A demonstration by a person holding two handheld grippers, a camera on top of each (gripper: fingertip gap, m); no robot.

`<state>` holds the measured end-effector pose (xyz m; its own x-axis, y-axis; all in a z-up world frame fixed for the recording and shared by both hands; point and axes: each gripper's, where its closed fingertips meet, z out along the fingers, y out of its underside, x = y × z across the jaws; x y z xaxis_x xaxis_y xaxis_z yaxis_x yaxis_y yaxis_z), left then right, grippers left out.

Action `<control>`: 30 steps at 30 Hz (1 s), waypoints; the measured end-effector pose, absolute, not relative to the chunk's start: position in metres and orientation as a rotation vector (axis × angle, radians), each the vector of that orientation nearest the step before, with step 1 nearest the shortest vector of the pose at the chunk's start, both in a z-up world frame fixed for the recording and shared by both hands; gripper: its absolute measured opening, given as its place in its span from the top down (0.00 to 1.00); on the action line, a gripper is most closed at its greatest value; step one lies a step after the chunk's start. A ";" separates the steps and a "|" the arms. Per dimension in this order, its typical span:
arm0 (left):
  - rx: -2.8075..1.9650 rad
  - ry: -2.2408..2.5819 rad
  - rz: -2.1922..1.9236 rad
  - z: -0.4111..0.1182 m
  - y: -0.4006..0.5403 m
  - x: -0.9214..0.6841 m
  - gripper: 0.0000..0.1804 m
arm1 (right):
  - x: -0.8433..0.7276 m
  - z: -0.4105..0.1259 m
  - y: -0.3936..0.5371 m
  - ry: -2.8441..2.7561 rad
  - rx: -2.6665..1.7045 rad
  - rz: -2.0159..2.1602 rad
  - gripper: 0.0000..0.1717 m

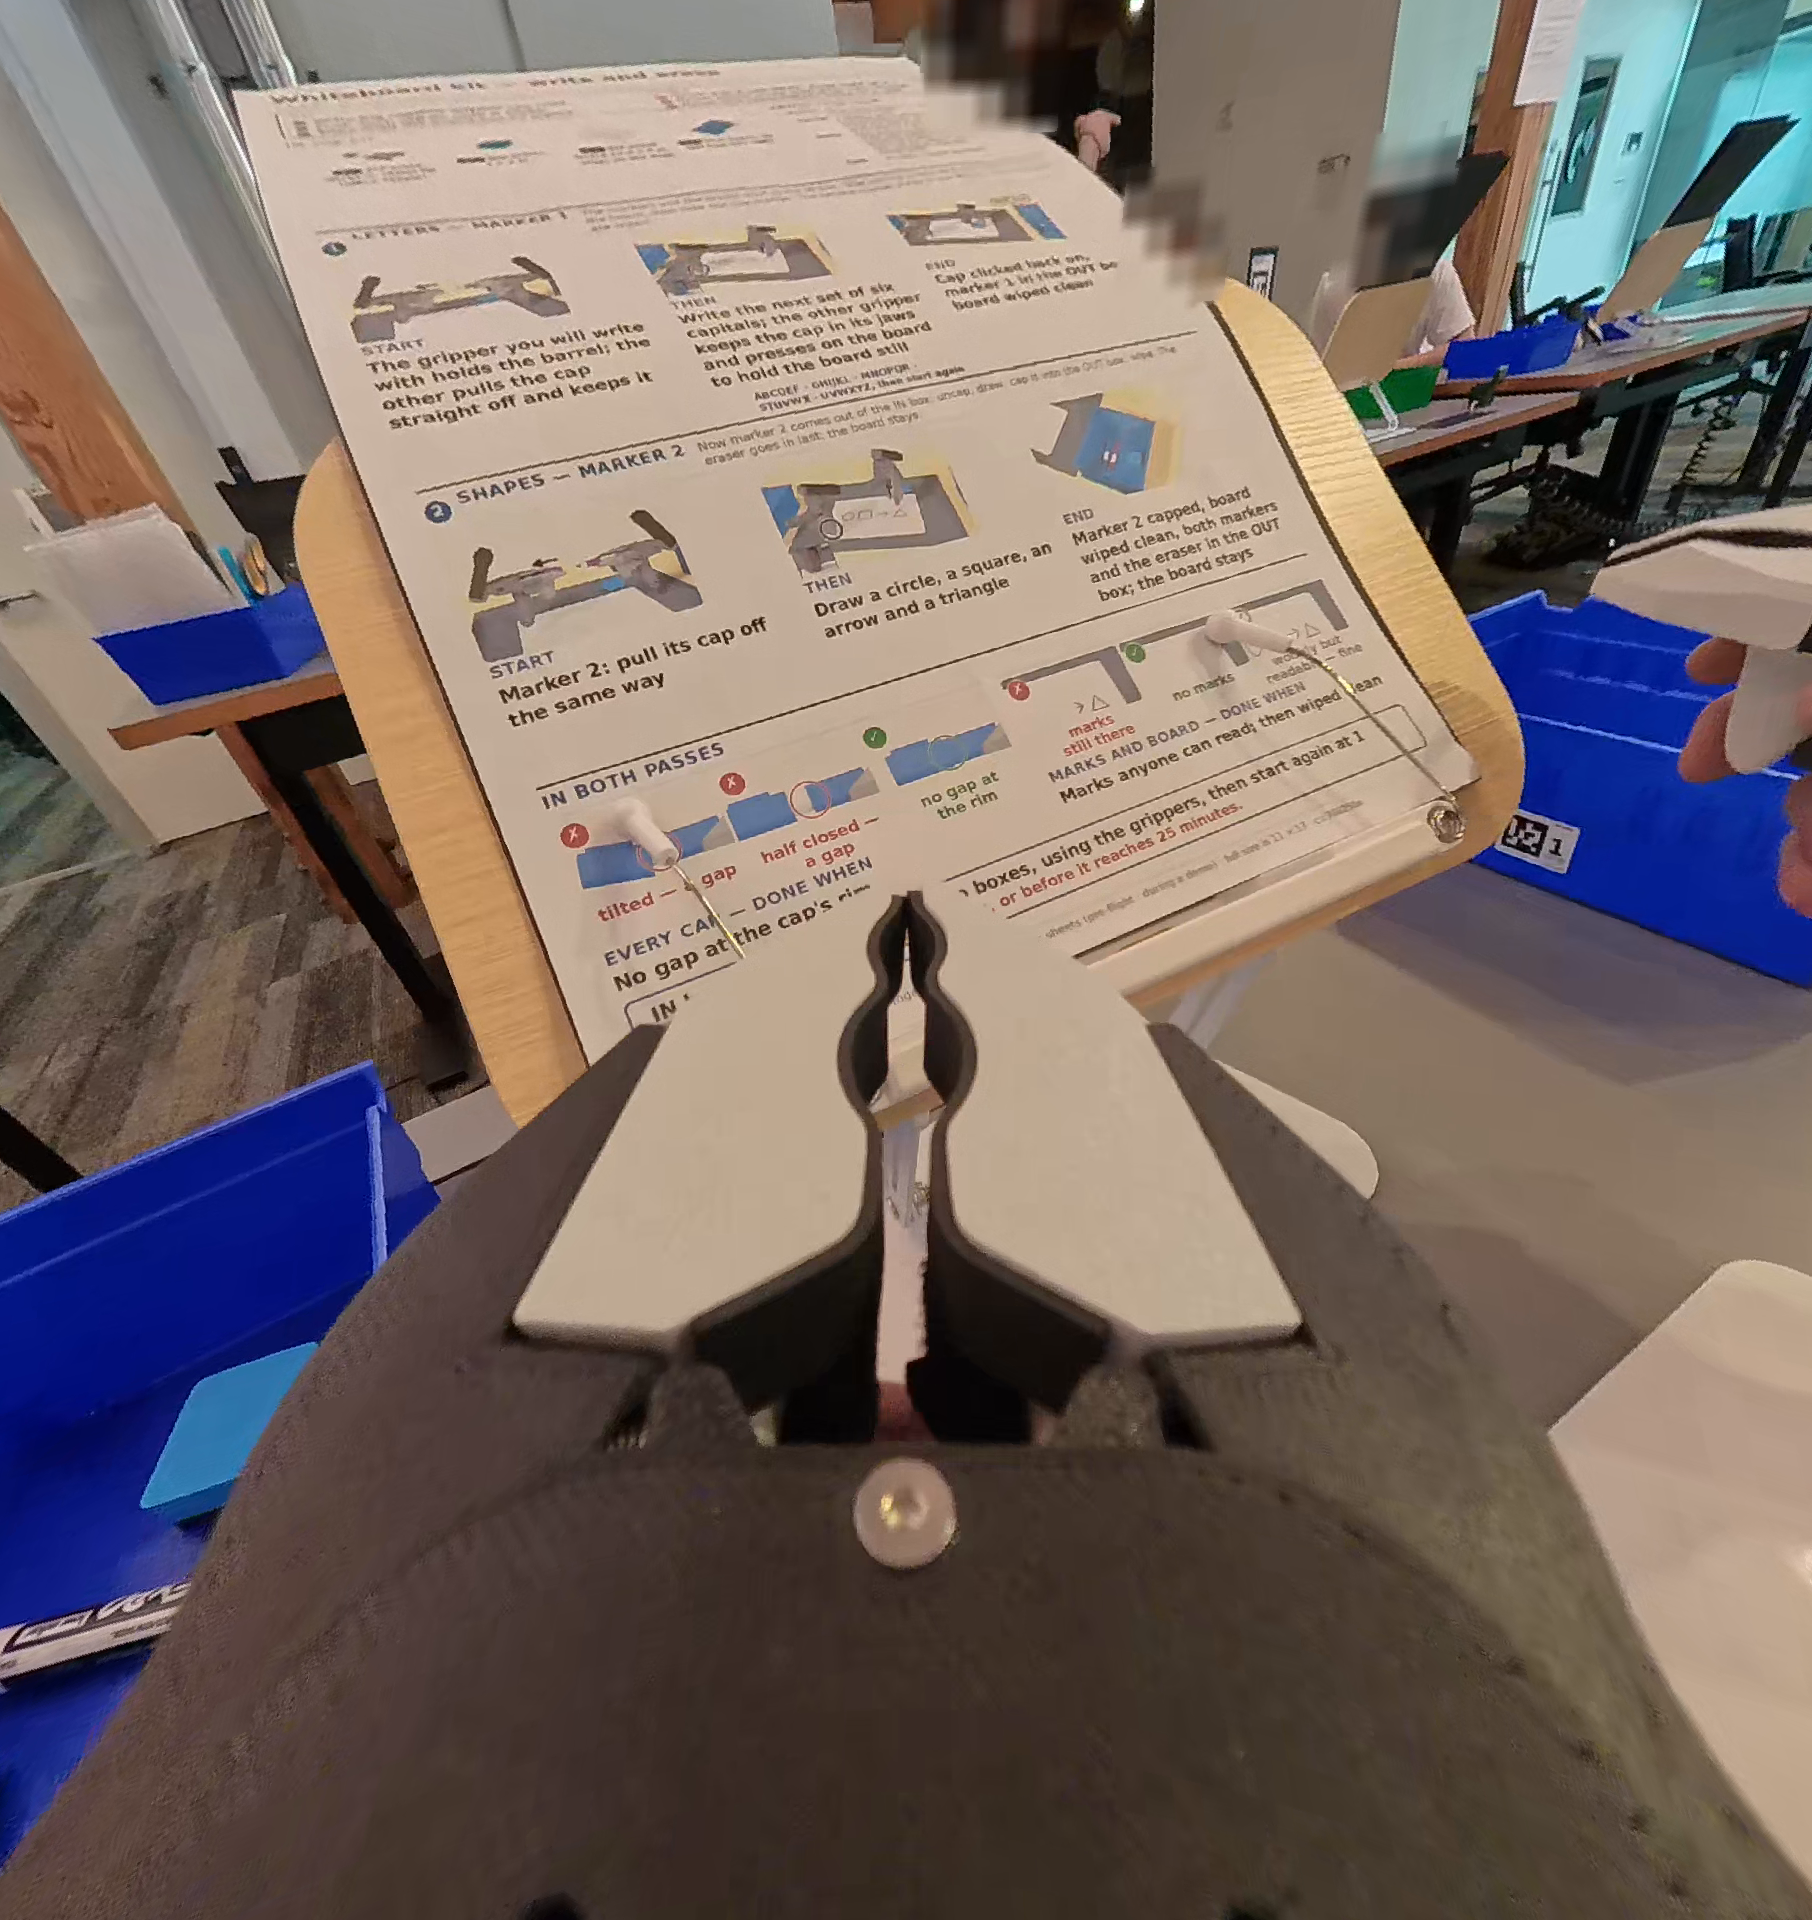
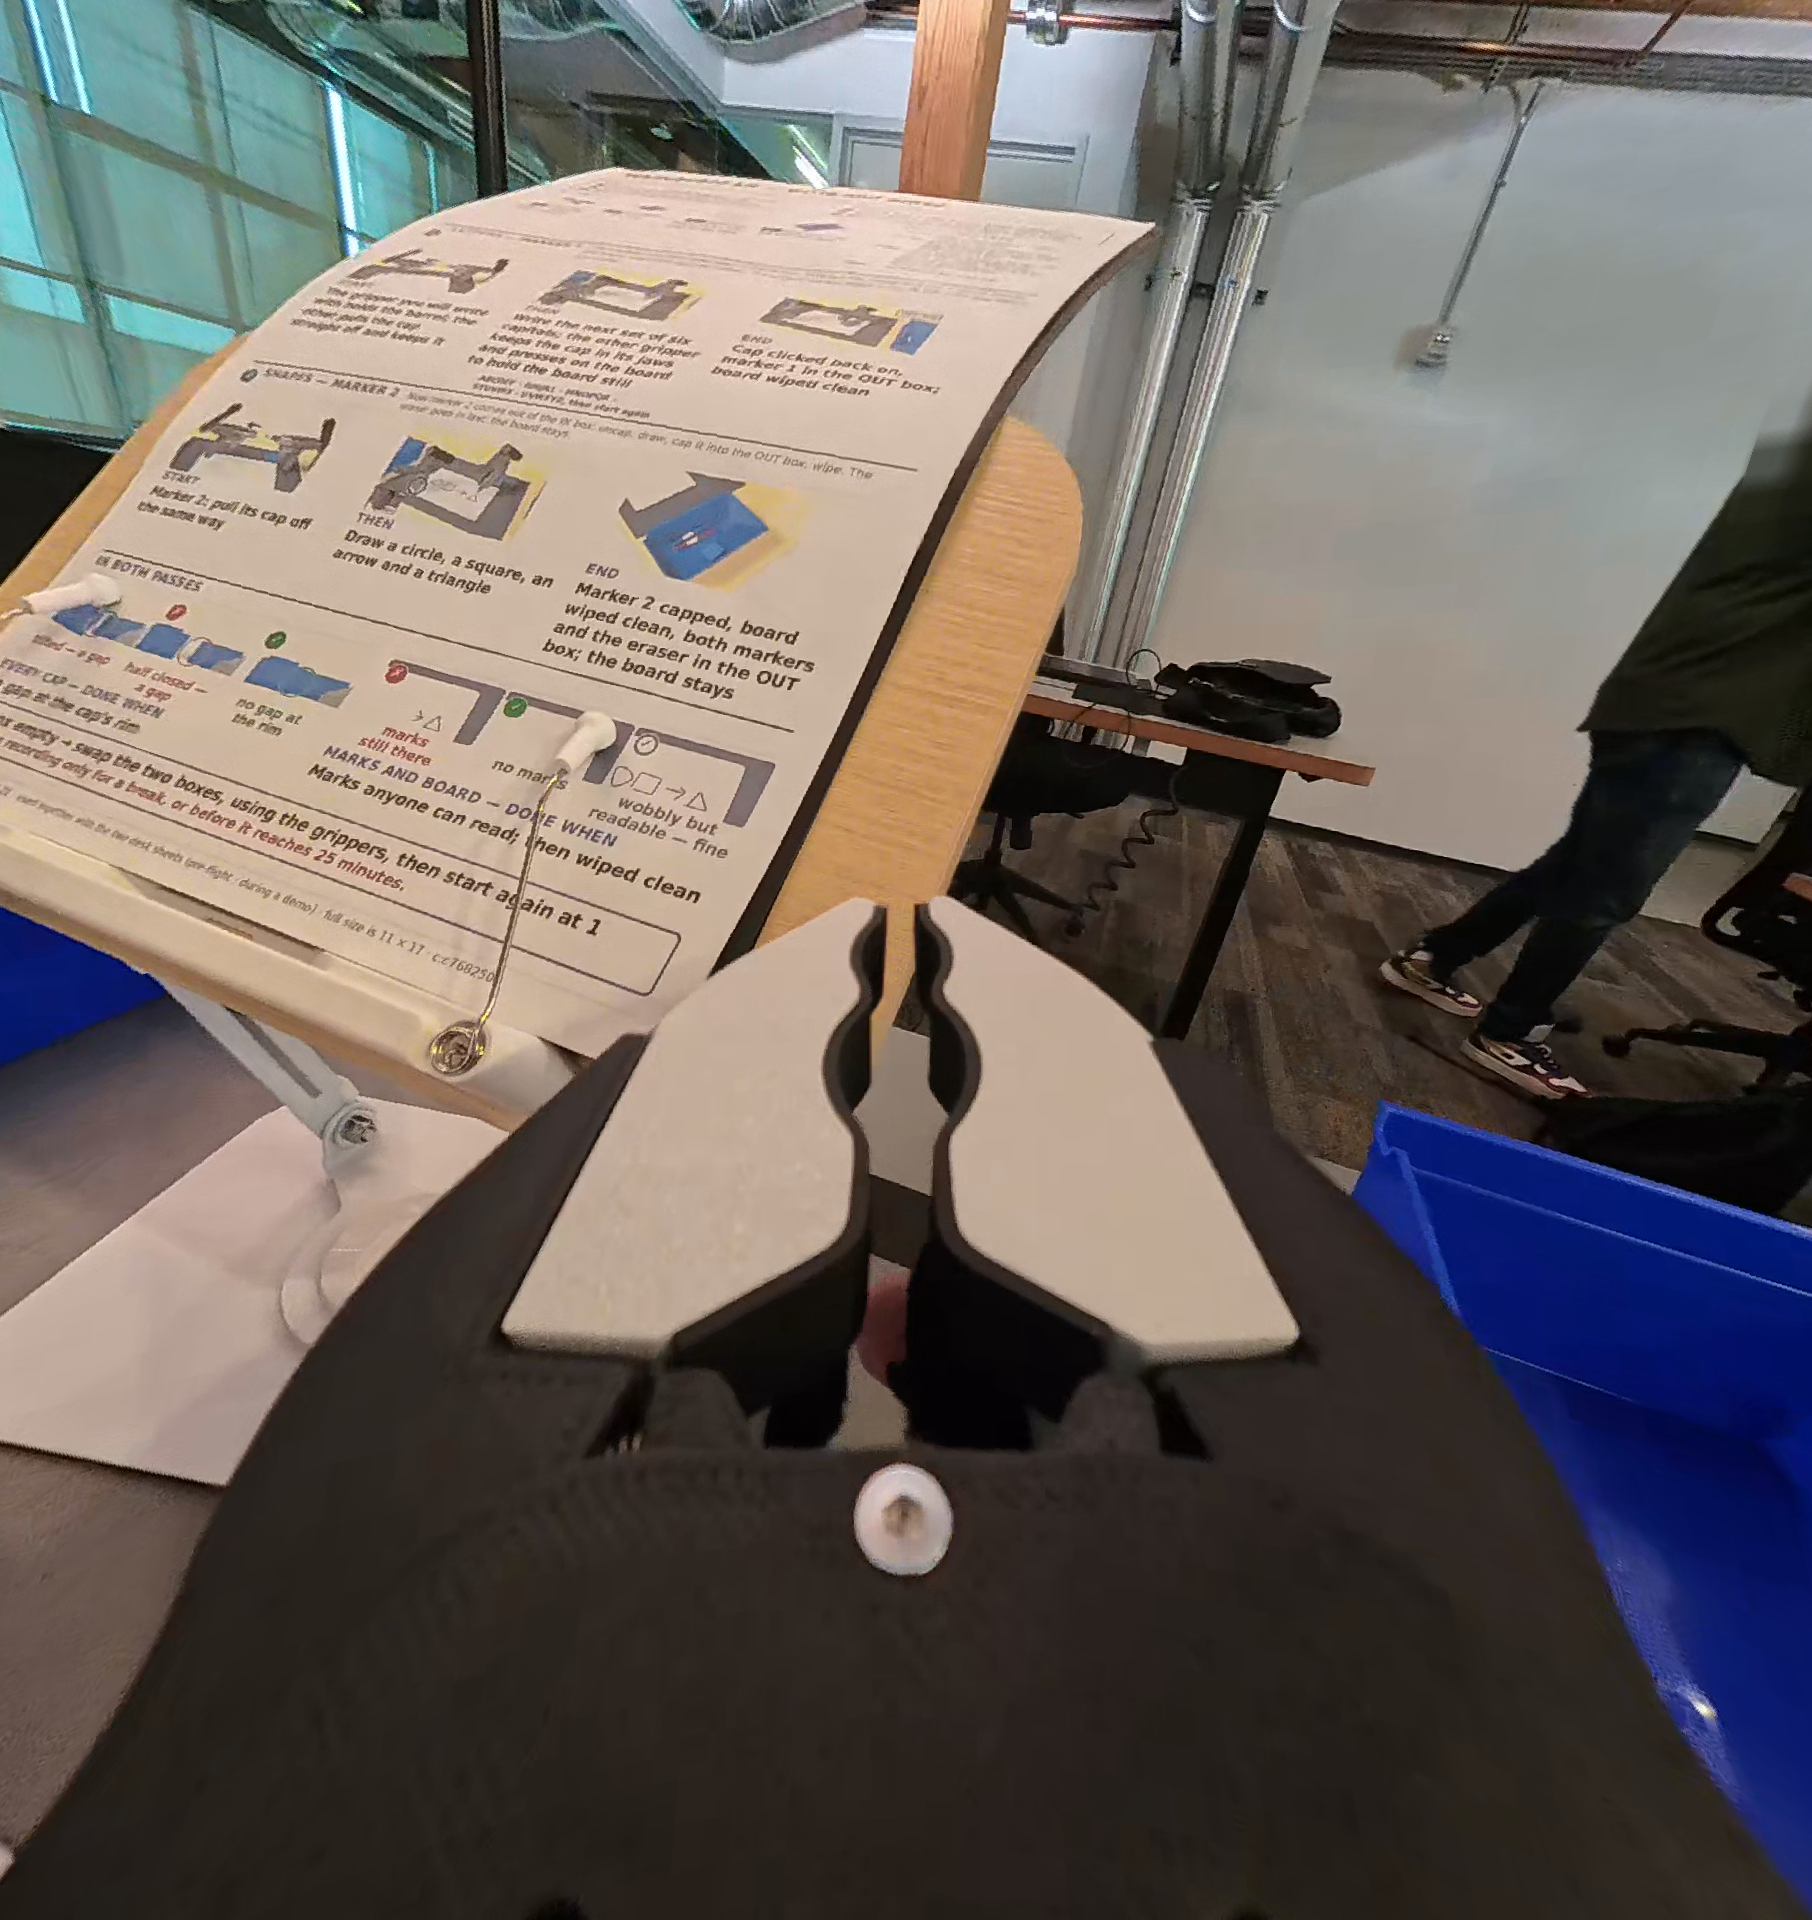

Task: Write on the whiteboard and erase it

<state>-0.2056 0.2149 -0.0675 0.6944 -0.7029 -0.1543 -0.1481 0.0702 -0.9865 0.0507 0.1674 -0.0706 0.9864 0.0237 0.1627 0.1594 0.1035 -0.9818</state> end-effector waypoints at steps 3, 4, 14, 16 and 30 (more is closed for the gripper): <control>-1.478 0.730 -0.527 -0.066 0.215 -0.206 1.00 | 0.052 -0.072 0.169 -0.154 -1.474 -0.072 0.95; -1.479 0.719 -0.524 -0.065 0.217 -0.208 1.00 | 0.053 -0.070 0.168 -0.145 -1.466 -0.059 0.95; -1.490 0.693 -0.397 -0.065 0.237 -0.209 1.00 | 0.084 -0.081 0.172 -0.081 -1.554 -0.242 0.96; -1.487 0.695 -0.407 -0.069 0.239 -0.211 1.00 | 0.088 -0.082 0.171 -0.045 -1.556 -0.233 0.97; -1.530 0.662 -0.404 -0.077 0.242 -0.227 1.00 | 0.061 -0.068 0.176 -0.044 -1.539 -0.135 0.94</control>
<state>-0.2271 0.2420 -0.0775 0.7662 -0.6268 -0.1418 -0.1607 0.0268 -0.9866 0.0613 0.1756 -0.0679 0.9917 -0.0596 0.1136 0.1153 0.0261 -0.9930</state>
